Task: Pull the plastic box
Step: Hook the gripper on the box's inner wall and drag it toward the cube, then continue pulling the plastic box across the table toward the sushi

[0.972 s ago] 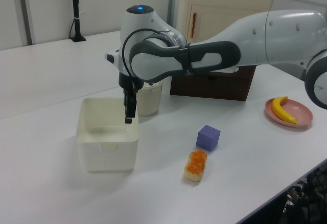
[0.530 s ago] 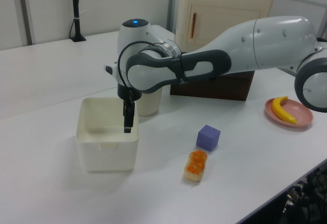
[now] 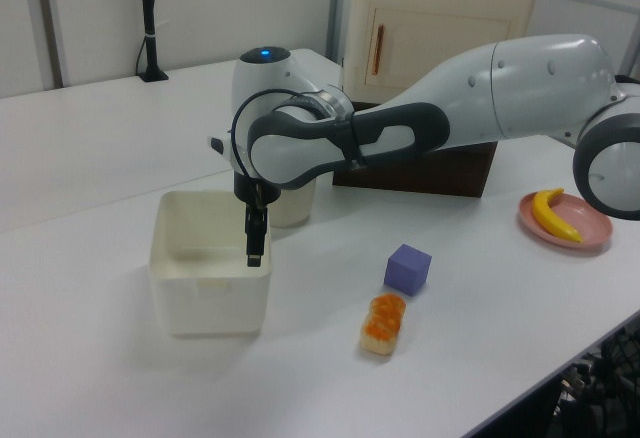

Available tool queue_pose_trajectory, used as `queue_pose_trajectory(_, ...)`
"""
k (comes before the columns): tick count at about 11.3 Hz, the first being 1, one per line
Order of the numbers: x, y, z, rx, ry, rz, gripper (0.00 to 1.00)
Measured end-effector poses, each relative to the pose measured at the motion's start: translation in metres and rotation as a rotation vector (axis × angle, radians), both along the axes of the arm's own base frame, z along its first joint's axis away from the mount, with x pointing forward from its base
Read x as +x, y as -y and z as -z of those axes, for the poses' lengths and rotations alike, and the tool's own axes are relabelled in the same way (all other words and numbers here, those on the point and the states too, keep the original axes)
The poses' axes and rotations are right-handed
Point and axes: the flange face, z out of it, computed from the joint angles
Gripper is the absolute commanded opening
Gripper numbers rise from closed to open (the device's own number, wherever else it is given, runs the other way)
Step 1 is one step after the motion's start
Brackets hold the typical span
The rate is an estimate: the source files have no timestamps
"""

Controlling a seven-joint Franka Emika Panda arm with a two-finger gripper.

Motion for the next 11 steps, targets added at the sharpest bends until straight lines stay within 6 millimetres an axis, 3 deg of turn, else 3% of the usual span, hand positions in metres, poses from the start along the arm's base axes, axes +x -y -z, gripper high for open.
queue_pose_trajectory(3,-0.004,0.005,0.0,-0.024,0.004,-0.006,1.0)
queue_pose_trajectory(7,-0.016,0.032,-0.01,-0.059,0.006,-0.021,1.0)
queue_pose_trajectory(11,-0.025,0.051,-0.006,-0.083,-0.014,-0.035,1.0)
